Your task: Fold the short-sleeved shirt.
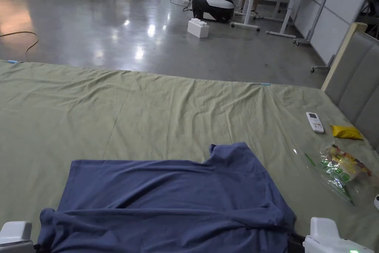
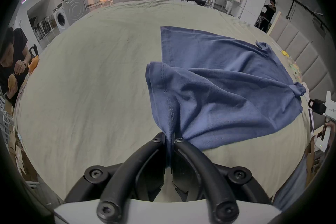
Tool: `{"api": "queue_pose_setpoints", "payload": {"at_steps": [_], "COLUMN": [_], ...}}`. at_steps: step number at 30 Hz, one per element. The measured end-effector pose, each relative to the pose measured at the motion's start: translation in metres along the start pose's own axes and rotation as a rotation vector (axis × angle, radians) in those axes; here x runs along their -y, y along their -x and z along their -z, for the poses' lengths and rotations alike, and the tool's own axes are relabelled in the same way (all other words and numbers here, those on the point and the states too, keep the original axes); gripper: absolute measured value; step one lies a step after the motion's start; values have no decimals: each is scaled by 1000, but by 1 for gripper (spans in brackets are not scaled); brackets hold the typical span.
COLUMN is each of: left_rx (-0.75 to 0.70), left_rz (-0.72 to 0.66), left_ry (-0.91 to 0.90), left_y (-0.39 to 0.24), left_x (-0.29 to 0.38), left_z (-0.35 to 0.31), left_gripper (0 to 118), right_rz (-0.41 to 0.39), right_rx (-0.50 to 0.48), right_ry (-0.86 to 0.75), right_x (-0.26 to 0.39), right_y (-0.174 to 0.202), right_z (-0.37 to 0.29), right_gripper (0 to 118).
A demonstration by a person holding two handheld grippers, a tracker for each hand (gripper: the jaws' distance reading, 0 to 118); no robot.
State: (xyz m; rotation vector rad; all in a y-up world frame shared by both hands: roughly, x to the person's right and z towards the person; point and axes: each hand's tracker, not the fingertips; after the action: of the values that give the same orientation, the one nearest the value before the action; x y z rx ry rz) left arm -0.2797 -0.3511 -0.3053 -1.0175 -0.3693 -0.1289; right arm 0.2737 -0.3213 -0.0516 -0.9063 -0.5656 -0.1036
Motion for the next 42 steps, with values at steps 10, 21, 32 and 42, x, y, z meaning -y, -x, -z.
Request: {"api": "queue_pose_setpoints", "payload": {"at_steps": [10,21,32,42], "left_rx": [-21,-18,63,65], "left_rz": [15,11,-30,-24], "left_ry": [-8,-35,-136,-159], "left_y": [-8,-11,4,25], "left_x": [-2,-3,-36,-25], "left_z": [-3,-9,-60,-117], "left_gripper": [7,5,5,5], "right_rz": [-36,-115,-107,-178], "right_rx": [-97,-64,-32,-67], "right_ry": [149,113,13,7], "right_x": [-7,-8,-45,-41], "right_y": [10,26,22,8], "right_z": [72,54,-16,-85], "right_gripper": [74,9,7,7]}}
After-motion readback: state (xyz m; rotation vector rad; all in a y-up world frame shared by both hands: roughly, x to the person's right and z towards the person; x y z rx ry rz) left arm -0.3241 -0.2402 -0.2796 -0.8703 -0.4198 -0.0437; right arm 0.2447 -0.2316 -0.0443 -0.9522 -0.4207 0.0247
